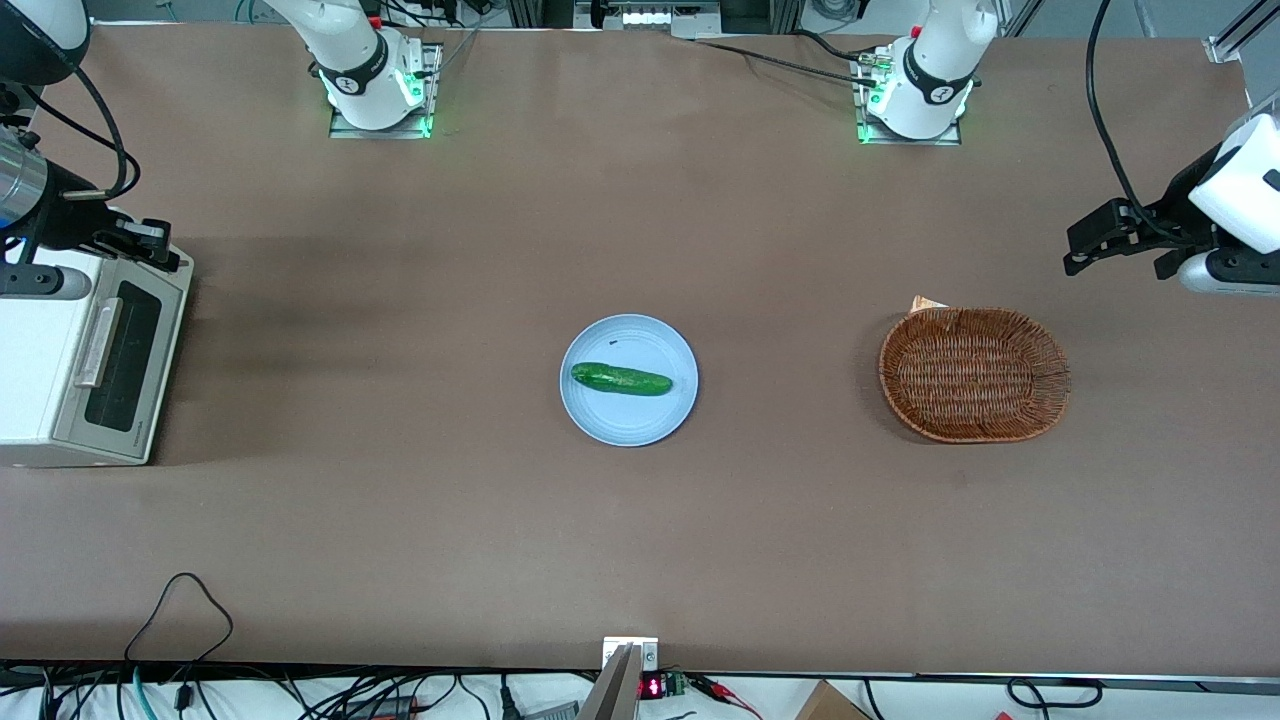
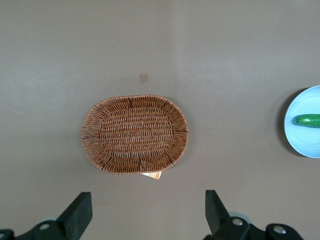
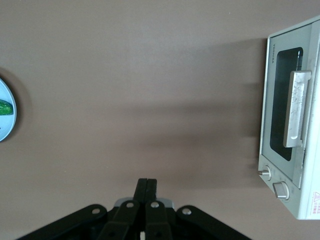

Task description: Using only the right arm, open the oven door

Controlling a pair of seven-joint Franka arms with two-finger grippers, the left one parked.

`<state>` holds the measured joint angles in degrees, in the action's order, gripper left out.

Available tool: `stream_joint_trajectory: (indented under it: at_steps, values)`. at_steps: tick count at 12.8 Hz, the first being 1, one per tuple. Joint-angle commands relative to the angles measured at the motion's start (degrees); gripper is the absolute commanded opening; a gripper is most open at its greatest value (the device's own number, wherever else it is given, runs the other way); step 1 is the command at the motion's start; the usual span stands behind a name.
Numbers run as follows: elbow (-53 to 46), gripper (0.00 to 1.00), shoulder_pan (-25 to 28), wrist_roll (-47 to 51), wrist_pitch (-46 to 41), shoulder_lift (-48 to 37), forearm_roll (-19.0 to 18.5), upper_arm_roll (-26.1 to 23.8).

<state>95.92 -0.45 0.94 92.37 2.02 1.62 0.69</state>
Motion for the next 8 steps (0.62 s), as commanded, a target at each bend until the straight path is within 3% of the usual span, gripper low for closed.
stream_joint_trajectory:
  at_steps: [1,8]
  values:
    - [-2.1,0.00,-0.6,0.0,-1.6,1.0,-0.3,-0.6]
    - [-2.1,0.00,-1.5,0.5,-4.6,1.1,-1.0,-0.3]
